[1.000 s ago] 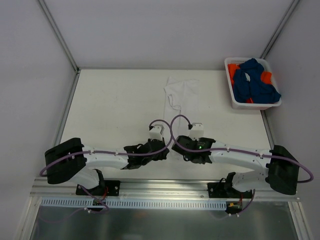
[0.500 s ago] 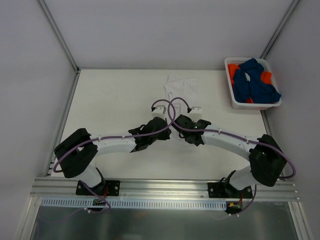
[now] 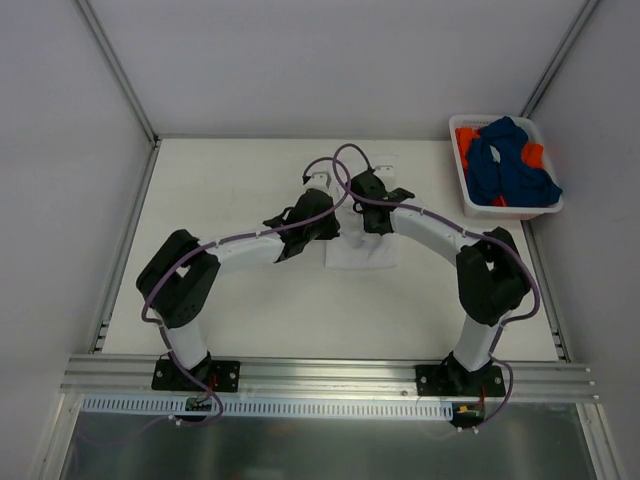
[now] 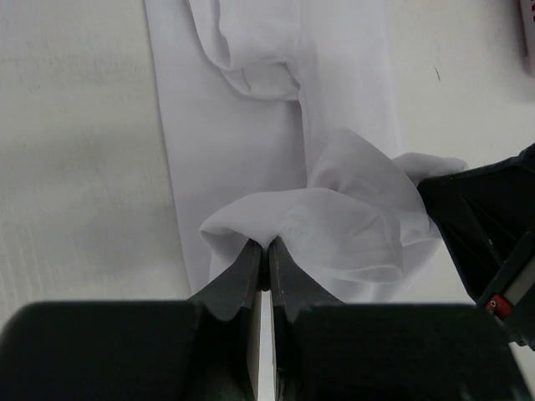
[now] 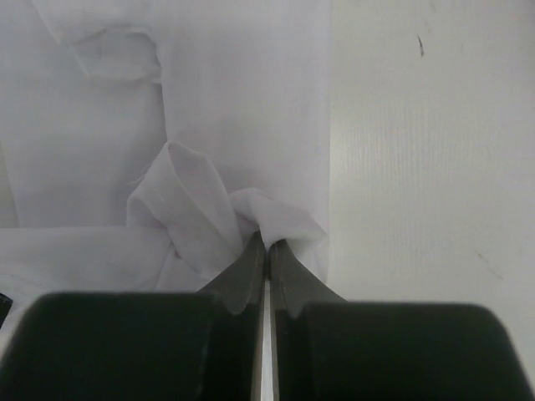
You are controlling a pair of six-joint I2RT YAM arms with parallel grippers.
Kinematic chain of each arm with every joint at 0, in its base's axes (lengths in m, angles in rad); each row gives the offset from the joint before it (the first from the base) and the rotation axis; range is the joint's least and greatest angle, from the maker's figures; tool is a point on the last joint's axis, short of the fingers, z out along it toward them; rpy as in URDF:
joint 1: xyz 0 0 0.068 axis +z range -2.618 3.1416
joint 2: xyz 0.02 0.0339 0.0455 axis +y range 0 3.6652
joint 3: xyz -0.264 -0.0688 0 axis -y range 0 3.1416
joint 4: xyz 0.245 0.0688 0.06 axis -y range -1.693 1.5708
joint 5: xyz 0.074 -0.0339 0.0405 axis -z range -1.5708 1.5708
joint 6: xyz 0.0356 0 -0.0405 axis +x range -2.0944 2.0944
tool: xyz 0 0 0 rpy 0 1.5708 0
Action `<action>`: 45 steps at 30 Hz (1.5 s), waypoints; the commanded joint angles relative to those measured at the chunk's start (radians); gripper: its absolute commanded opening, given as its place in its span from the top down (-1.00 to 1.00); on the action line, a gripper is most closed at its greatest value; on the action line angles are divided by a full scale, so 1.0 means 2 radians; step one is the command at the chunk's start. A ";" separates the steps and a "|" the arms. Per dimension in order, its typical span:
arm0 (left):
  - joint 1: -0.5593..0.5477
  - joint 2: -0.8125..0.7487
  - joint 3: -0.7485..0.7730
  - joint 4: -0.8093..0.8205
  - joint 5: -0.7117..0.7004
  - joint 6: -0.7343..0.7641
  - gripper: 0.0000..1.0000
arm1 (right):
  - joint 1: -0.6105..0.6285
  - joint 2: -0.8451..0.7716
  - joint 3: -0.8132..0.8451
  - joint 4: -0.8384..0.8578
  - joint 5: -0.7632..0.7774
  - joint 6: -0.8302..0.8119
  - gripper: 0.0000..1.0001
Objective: Fold and stack the t-shirts
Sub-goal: Fold the tshirt
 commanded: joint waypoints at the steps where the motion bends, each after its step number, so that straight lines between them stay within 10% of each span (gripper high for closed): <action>1: 0.017 0.034 0.057 -0.017 0.032 0.025 1.00 | -0.021 0.036 0.046 0.007 -0.024 -0.047 0.99; 12: 0.053 0.129 0.140 -0.034 0.086 0.044 0.87 | -0.054 0.106 0.120 0.005 -0.038 -0.081 0.92; 13: 0.054 0.137 0.143 -0.037 0.086 0.044 0.53 | -0.057 0.110 0.123 0.005 -0.034 -0.081 0.71; 14: 0.054 0.140 0.148 -0.037 0.083 0.049 -0.62 | -0.060 0.116 0.126 0.005 -0.032 -0.084 0.02; 15: 0.054 0.142 0.151 -0.037 0.078 0.053 -0.97 | -0.061 0.120 0.129 0.004 -0.031 -0.084 -0.39; 17: 0.054 0.144 0.159 -0.036 0.067 0.070 -0.98 | -0.066 0.126 0.143 0.005 -0.022 -0.094 -0.99; 33: 0.052 0.006 0.164 -0.051 0.023 0.103 -0.98 | -0.072 -0.021 0.117 0.054 0.013 -0.151 -0.99; 39: 0.047 -0.047 0.113 -0.045 0.041 0.096 -0.83 | -0.063 -0.107 0.034 0.061 -0.023 -0.127 -0.90; 41: 0.047 -0.054 0.093 -0.045 0.062 0.074 -0.52 | -0.060 -0.121 0.017 0.061 -0.041 -0.124 -0.51; 42: 0.047 -0.054 0.086 -0.044 0.078 0.067 0.13 | -0.057 -0.130 0.006 0.070 -0.054 -0.108 -0.16; 43: 0.046 -0.052 0.080 -0.038 0.083 0.055 0.56 | -0.055 -0.132 -0.013 0.074 -0.059 -0.099 0.61; 45: 0.044 -0.037 0.070 -0.035 0.091 0.044 1.00 | -0.055 -0.123 -0.026 0.081 -0.083 -0.089 0.99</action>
